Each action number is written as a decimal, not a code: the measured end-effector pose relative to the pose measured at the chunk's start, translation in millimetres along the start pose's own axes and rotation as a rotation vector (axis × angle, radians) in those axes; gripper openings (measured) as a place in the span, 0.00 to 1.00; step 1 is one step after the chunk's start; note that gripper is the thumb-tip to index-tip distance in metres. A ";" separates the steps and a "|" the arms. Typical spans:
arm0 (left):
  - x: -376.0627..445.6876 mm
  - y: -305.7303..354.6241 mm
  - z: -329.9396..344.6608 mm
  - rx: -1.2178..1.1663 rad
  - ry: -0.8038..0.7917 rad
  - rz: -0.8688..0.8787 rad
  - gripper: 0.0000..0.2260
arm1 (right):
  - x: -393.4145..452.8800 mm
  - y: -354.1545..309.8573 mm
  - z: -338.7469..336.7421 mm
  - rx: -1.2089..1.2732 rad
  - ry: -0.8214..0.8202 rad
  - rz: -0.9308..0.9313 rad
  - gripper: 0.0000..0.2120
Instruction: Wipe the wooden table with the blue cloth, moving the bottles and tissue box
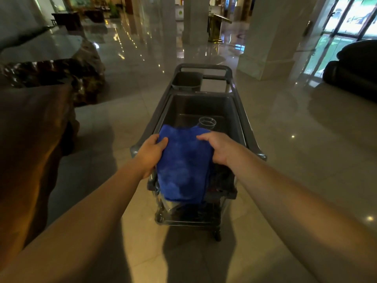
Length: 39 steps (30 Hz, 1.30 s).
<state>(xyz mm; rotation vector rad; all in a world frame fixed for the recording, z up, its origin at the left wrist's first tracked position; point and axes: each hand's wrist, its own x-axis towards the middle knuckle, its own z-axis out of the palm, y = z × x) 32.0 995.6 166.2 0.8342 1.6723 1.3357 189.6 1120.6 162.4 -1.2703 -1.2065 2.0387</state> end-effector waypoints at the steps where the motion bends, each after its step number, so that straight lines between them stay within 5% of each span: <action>1: 9.3 6.0 1.1 0.044 -0.005 0.004 0.14 | 4.1 -8.6 -1.2 -0.009 0.018 0.002 0.14; 10: 77.3 8.0 7.8 0.394 0.121 0.012 0.16 | 56.0 -32.0 -5.0 -0.159 0.139 0.030 0.07; 15: 92.0 -4.7 7.2 0.730 0.140 0.037 0.25 | 85.0 -26.1 -12.5 -0.431 0.171 0.012 0.14; 21: 105.3 -2.4 9.7 0.944 0.070 0.021 0.14 | 98.1 -15.1 -22.3 -0.689 0.165 0.090 0.09; 26: 98.7 3.0 7.2 0.938 0.074 0.061 0.11 | 93.4 -23.3 -8.2 -1.130 0.177 0.052 0.15; 31: 62.0 11.3 -36.4 0.888 0.216 0.097 0.10 | 74.4 -36.5 26.0 -1.535 0.471 -0.050 0.21; 36: -21.7 5.2 -120.3 0.873 0.351 0.003 0.11 | 62.3 -35.9 96.7 -1.493 0.248 -0.391 0.13; 39: -98.0 -13.0 -181.2 0.863 0.477 -0.103 0.12 | 41.5 -24.1 168.4 -1.561 0.063 -0.485 0.18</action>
